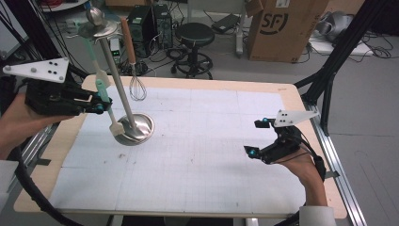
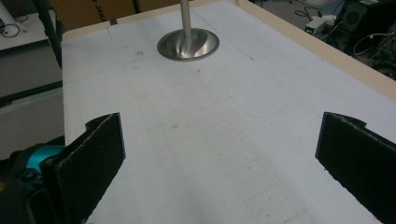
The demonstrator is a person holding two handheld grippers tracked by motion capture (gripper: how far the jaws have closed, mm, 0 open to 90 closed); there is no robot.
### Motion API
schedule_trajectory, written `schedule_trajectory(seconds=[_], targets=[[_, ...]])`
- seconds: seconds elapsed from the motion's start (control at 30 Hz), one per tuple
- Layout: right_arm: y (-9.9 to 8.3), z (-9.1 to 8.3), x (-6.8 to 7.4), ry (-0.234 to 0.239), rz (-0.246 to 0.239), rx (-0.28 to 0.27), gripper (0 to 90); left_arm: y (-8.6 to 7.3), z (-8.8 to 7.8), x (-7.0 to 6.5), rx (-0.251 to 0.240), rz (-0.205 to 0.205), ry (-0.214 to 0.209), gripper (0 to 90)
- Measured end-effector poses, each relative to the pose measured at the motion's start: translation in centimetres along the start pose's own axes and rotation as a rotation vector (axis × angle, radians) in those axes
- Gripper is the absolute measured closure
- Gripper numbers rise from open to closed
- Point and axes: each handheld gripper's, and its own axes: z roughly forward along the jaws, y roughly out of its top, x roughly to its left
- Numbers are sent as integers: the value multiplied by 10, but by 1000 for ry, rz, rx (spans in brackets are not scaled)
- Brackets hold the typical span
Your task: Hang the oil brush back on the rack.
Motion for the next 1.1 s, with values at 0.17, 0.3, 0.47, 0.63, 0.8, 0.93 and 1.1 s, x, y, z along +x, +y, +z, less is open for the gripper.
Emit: schedule_trajectory(seconds=[0.17, 0.3, 0.47, 0.63, 0.8, 0.93, 1.1], targets=[[-15, -2, -4, -1, 20, -13, 1, 7, -6, 10, 1, -20, 12, 836], [-21, -3, -3, 1, 20, -16, 1, 14, -11, 17, -1, -39, 21, 836], [-24, -2, -3, -8, 18, -17, 1, 22, -14, 24, 4, -56, 33, 836], [-26, -2, -5, -8, 24, -22, 1, 29, -16, 31, 4, -77, 35, 836], [-26, -2, -5, -8, 24, -27, 1, 36, -16, 37, 17, -91, 46, 837], [-26, -2, -5, -9, 23, -28, 1, 37, -16, 42, 26, -106, 50, 837], [-26, -4, -5, -8, 26, -32, 1, 35, -16, 48, 29, -128, 56, 837]])
